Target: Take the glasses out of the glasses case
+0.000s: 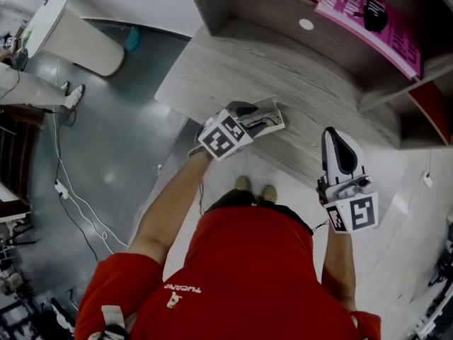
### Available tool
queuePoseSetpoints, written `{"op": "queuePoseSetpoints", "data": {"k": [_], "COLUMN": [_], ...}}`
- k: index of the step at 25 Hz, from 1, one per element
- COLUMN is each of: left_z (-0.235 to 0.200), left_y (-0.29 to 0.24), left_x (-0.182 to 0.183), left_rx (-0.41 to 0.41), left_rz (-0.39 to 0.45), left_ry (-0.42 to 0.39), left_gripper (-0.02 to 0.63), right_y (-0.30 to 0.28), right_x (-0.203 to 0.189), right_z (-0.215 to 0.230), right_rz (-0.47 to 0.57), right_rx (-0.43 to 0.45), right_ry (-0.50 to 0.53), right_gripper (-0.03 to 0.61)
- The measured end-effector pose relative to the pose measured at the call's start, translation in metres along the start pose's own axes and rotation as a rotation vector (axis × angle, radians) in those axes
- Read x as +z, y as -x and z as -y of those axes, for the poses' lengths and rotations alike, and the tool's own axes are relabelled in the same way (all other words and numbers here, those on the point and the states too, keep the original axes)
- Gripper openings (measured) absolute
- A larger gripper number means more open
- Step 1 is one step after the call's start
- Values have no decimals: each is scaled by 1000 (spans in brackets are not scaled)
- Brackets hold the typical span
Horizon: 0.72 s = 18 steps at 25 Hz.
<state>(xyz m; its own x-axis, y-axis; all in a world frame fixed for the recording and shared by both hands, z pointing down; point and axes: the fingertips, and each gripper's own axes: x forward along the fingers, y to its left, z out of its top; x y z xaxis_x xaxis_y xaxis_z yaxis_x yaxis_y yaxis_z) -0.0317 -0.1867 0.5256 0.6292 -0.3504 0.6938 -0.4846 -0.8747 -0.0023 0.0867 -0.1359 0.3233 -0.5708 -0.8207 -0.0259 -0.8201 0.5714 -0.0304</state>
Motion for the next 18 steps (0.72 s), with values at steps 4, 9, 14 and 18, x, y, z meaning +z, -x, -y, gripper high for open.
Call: {"op": "queuePoseSetpoints", "data": {"k": [4, 9, 14, 18], "left_z": [1, 1, -4, -4], "left_y": [-16, -34, -49, -55], "left_x": [-18, -33, -43, -55], "left_rx": [-50, -89, -120, -159], "left_rz": [-105, -191, -265, -329], "left_ry": [-17, -22, -34, -11], "left_gripper": [169, 169, 169, 167], "right_y": [0, 6, 13, 15], "right_x": [-5, -13, -20, -23], "right_z": [0, 7, 15, 20], "right_rz": [-15, -37, -58, -62], "right_rx": [-27, -65, -102, -118], "right_ry": [1, -5, -13, -17], "right_gripper": [5, 5, 5, 5]}}
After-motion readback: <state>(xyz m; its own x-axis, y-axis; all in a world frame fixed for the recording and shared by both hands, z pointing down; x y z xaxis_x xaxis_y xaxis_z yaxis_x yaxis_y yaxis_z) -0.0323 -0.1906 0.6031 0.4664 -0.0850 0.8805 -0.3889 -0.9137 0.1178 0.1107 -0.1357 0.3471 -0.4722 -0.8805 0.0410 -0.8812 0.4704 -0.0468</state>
